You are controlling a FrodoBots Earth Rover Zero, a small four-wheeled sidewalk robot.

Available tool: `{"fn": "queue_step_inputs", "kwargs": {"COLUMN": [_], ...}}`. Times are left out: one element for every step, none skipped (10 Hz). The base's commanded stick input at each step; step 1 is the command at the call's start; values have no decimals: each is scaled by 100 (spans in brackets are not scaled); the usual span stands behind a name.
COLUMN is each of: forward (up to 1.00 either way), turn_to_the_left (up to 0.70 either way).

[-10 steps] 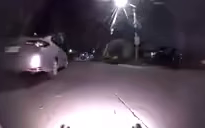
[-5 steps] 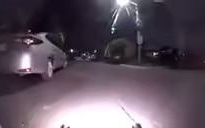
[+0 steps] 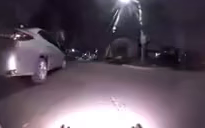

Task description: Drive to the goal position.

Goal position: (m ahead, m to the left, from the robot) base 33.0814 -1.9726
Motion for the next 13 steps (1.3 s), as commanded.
{"fn": "queue_step_inputs", "kwargs": {"forward": [85, 85, 85, 85, 85, 85, 85, 85, 85, 85, 85, 85, 85], "turn_to_the_left": [0, 0, 0, 0, 0, 0, 14, 34, 9, 0, 0, 0, 0]}}
